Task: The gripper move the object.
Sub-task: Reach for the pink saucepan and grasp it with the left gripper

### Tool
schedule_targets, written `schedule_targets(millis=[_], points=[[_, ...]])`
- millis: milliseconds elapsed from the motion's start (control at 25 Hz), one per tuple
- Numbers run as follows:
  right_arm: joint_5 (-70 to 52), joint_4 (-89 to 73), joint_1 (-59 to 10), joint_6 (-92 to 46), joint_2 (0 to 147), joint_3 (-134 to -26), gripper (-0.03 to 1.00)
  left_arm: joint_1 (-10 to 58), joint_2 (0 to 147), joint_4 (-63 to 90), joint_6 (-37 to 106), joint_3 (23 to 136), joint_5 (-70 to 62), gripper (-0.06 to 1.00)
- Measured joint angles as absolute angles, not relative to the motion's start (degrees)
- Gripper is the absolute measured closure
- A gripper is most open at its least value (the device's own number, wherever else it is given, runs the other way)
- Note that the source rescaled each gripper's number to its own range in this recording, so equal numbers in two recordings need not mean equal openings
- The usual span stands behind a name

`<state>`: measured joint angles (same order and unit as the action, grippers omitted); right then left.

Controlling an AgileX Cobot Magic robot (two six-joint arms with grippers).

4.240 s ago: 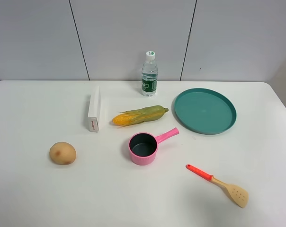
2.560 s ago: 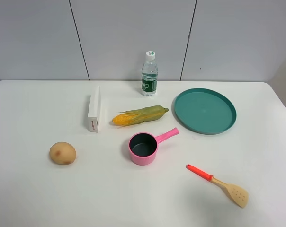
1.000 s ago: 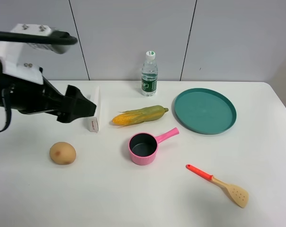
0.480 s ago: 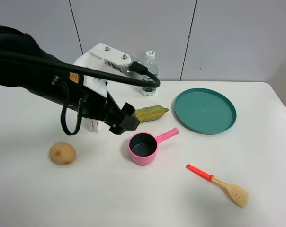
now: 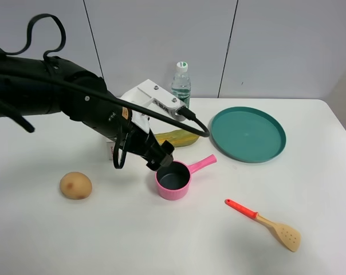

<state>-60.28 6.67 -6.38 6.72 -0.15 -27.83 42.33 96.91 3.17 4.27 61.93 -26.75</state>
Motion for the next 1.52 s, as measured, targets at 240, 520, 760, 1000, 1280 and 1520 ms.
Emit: schedule_targets(millis=[240, 520, 760, 1000, 1280, 1520], points=[[-60.3, 6.7, -6.4, 6.7, -0.2, -27.8, -0.03, 42.3, 101.0, 1.9, 4.3, 61.9, -21.7, -0.04], [-60.3, 6.7, -6.4, 6.7, -0.2, -27.8, -0.03, 42.3, 105.9, 1.9, 3.8, 61.9, -19.5, -0.04], [-60.3, 6.7, -6.4, 6.7, -0.2, -27.8, -0.03, 42.3, 109.2, 1.9, 3.8, 61.9, -16.7, -0.04], [-60.3, 6.7, -6.4, 6.7, -0.2, -27.8, -0.03, 42.3, 111.5, 1.9, 3.8, 61.9, -16.0, -0.04], [-60.3, 6.7, -6.4, 6.7, -0.2, -27.8, -0.03, 42.3, 113.7, 2.0, 3.5, 62.0, -16.6, -0.04], [-60.3, 6.7, -6.4, 6.7, -0.2, -27.8, -0.03, 42.3, 113.9, 2.1, 2.0, 62.0, -16.6, -0.04]])
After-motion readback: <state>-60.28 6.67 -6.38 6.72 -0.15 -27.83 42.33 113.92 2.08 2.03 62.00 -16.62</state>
